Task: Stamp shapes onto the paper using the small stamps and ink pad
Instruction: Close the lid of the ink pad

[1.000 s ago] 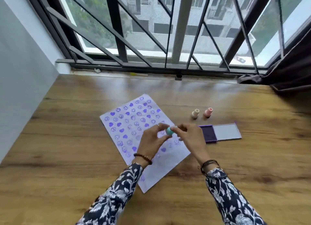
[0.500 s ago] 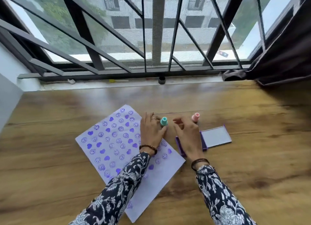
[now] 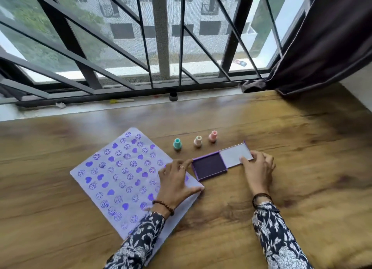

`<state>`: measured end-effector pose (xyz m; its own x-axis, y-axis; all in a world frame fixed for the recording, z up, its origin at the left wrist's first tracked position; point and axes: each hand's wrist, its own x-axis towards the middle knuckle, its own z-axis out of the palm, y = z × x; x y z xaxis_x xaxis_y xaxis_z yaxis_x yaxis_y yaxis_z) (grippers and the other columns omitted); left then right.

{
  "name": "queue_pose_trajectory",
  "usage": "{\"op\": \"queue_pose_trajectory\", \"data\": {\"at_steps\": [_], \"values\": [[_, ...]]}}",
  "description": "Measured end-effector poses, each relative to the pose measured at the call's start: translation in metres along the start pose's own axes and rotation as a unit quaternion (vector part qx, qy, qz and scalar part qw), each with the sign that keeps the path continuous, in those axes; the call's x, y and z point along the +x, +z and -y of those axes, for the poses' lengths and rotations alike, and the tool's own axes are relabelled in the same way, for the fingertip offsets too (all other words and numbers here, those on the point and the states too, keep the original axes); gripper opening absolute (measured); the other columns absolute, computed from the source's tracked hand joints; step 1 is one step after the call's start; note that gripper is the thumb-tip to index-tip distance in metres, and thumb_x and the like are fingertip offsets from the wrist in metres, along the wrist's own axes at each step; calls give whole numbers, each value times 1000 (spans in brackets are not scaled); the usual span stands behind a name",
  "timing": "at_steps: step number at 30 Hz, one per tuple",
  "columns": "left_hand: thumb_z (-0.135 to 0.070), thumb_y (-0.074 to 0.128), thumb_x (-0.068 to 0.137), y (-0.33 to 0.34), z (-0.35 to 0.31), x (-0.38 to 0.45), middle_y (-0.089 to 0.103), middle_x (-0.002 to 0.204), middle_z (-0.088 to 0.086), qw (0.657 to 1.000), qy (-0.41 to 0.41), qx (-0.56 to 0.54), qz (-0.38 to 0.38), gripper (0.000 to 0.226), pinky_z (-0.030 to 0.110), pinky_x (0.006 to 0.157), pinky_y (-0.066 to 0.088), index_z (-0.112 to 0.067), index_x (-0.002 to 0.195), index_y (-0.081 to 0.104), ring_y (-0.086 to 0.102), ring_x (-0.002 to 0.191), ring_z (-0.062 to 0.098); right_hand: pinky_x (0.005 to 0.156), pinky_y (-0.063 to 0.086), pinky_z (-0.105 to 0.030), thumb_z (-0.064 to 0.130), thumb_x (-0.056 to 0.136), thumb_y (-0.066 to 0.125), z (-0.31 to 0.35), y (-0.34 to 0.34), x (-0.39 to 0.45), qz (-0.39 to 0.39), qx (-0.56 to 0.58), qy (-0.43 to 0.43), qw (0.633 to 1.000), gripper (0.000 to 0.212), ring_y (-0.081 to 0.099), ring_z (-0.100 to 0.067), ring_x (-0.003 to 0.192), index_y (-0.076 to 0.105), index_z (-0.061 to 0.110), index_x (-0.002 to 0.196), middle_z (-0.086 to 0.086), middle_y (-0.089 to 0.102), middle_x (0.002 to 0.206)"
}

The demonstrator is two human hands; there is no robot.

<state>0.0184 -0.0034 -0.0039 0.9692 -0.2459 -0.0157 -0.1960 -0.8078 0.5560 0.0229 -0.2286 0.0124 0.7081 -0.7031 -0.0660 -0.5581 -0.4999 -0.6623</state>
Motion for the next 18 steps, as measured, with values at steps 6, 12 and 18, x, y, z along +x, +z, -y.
{"op": "queue_pose_trajectory", "data": {"at_steps": [6,12,18], "values": [[-55,68,63,3,0,6,49,111,-4,999,-35,-25,-14,67,26,70,10,-35,122,42,40,108,19,78,48,-33,6,79,66,16,-19,-10,5,178,21,984,24,61,-25,90,59,10,101,-18,69,105],[-54,67,66,1,-1,6,48,111,-3,999,-39,-28,-2,67,29,75,15,-35,125,41,40,107,19,60,50,-25,17,80,69,44,-11,-84,11,39,-259,965,17,64,-15,71,57,24,90,2,68,84],[-51,69,67,-1,2,5,48,110,-4,996,-25,-80,8,63,25,72,12,-34,123,44,39,105,16,70,55,-29,17,80,70,29,20,-120,66,-104,-353,927,9,63,-20,83,64,16,87,0,67,87]]}}
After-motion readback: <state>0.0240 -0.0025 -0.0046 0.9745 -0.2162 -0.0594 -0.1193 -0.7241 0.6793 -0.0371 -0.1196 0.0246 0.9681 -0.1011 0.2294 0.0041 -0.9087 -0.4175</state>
